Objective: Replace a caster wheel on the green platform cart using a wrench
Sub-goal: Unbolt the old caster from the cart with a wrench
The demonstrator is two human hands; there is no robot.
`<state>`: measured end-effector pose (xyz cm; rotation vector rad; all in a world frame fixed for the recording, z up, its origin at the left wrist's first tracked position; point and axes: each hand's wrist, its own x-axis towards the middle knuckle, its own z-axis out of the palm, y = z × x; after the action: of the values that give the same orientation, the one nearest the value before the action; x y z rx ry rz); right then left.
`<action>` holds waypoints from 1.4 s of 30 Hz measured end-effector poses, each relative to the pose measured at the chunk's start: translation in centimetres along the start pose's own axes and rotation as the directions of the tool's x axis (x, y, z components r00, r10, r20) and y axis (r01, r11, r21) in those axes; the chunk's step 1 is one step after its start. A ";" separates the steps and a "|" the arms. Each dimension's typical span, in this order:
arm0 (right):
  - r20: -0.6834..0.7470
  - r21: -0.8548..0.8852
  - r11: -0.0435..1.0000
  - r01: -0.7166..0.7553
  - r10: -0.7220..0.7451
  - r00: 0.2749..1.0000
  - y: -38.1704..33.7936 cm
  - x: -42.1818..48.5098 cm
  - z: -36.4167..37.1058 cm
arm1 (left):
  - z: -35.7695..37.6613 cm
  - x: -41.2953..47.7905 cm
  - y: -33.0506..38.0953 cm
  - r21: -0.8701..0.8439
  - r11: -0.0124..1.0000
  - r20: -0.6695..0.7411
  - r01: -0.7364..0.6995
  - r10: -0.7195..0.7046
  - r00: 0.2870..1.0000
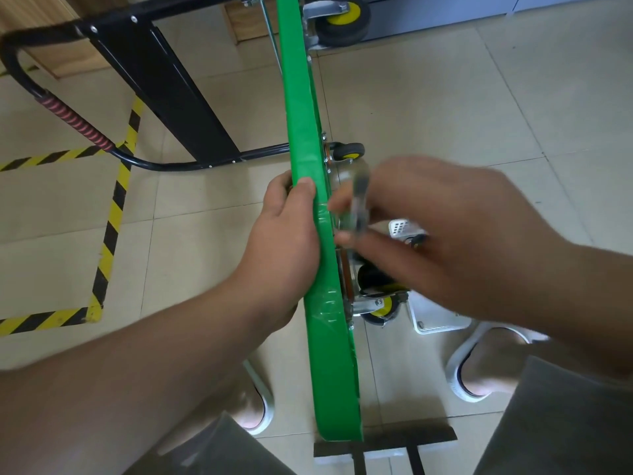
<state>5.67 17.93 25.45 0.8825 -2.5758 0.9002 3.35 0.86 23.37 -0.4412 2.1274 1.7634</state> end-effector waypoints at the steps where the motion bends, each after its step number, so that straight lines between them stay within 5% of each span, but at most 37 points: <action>1: -0.020 0.065 0.993 -0.100 0.101 0.995 0.1 0.5 -0.3 | 0.0 0.0 0.1 0.001 1.000 -0.007 0.004 -0.004 1.000; 5: -0.010 0.369 0.838 -0.402 0.437 0.900 1.9 2.7 -0.8 | 0.2 0.0 0.3 -0.008 0.999 0.007 0.033 -0.033 0.999; 9: 0.164 0.597 0.495 -0.631 0.694 0.701 4.4 4.4 0.0 | 0.1 0.1 0.3 -0.012 0.999 0.003 0.042 -0.042 0.999; 13: 0.384 0.633 0.190 -0.750 0.765 0.518 5.9 4.9 1.4 | 0.1 0.2 0.3 0.012 0.999 -0.004 0.046 -0.046 0.999; 18: 0.462 0.620 0.085 -0.780 0.763 0.451 6.6 5.2 2.6 | 0.1 0.2 0.3 0.009 0.999 -0.004 0.042 -0.042 0.999; 26: 0.516 0.593 0.133 -0.794 0.694 0.501 6.1 6.0 3.4 | 0.1 0.2 0.3 0.002 0.999 0.004 0.033 -0.033 0.999; 32: 0.442 0.633 0.273 -0.724 0.640 0.628 4.5 6.1 2.3 | 0.1 0.3 0.1 0.002 0.999 0.004 0.033 -0.033 0.999; 39: 0.192 0.494 0.713 -0.498 0.469 0.862 2.2 3.8 0.8 | 0.3 0.2 0.1 -0.006 1.000 -0.018 0.000 0.000 1.000; 42: 0.131 0.468 0.789 -0.397 0.383 0.915 1.3 2.2 0.6 | 0.1 0.3 0.0 0.005 1.000 -0.012 -0.026 0.027 1.000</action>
<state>3.11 17.38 25.30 0.4585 -2.6441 1.7257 3.14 0.91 23.20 -0.4257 2.1554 1.7738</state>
